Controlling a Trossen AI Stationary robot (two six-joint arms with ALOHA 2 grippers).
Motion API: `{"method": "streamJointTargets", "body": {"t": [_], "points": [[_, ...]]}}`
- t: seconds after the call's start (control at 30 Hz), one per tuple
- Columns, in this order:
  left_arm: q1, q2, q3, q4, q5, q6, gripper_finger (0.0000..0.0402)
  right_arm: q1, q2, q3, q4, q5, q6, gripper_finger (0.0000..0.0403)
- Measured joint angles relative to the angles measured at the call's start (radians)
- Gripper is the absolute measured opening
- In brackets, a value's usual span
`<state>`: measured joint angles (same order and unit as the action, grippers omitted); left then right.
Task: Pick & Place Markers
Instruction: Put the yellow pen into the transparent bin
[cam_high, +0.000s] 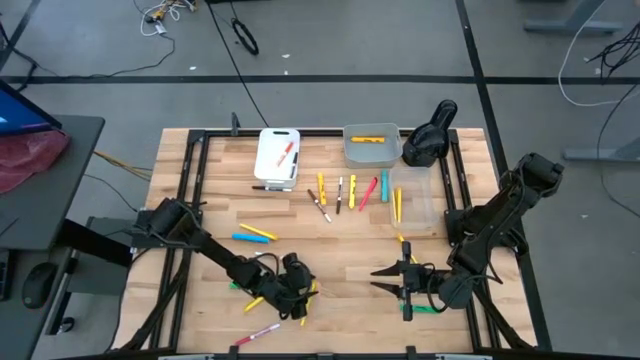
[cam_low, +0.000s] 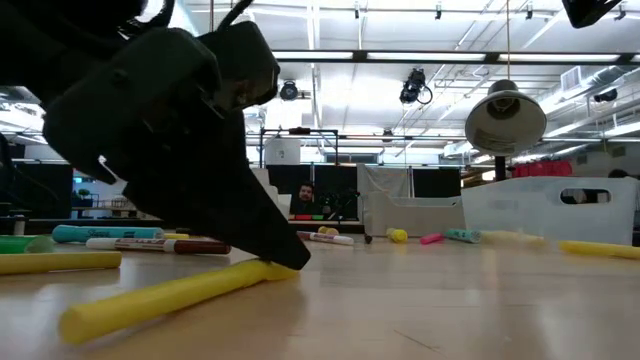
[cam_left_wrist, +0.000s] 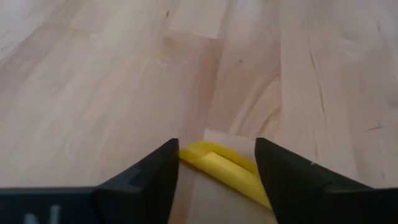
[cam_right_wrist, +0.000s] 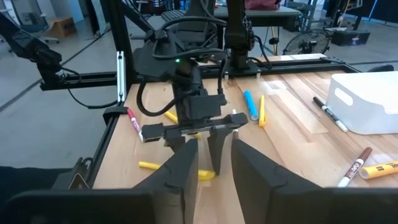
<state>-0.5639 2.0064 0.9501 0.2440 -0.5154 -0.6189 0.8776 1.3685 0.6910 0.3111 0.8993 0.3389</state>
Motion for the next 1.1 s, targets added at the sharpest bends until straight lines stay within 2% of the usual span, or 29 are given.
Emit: {"method": "streamJointTargets", "body": {"t": [0.13, 0.33, 0.47, 0.6, 0.7, 0.83, 1.0, 1.1], "points": [[0.023, 0.0, 0.0, -0.008, 0.002, 0.024, 0.0162, 0.0, 0.0, 0.0, 0.0, 0.0, 0.0, 0.0098], [0.083, 0.003, -0.004, 0.013, 0.008, 0.17, 0.0102, 0.0, 0.0, 0.0, -0.002, 0.0, 0.0, 0.0098], [0.125, 0.009, -0.008, 0.105, 0.023, 0.224, 0.0069, 0.0, 0.0, 0.001, -0.009, 0.0, 0.0, 0.0098], [0.157, 0.01, -0.009, 0.236, 0.019, 0.239, 0.0054, 0.0, 0.0, 0.001, -0.022, 0.001, 0.019, 0.0098], [0.153, -0.01, -0.008, 0.278, 0.067, 0.245, 0.006, 0.0, 0.0, 0.001, -0.024, 0.001, 0.02, 0.0098], [0.148, -0.07, -0.008, 0.249, 0.115, 0.293, 0.0101, 0.0, 0.0, 0.001, -0.03, 0.001, 0.02, 0.0097], [0.136, -0.134, -0.007, 0.077, 0.134, 0.266, 0.0169, 0.0, 0.0, 0.001, -0.037, 0.001, 0.021, 0.0098], [0.122, -0.148, -0.007, -0.021, 0.235, 0.207, 0.02, 0.0, 0.0, 0.001, -0.037, 0.001, 0.022, 0.0098]]}}
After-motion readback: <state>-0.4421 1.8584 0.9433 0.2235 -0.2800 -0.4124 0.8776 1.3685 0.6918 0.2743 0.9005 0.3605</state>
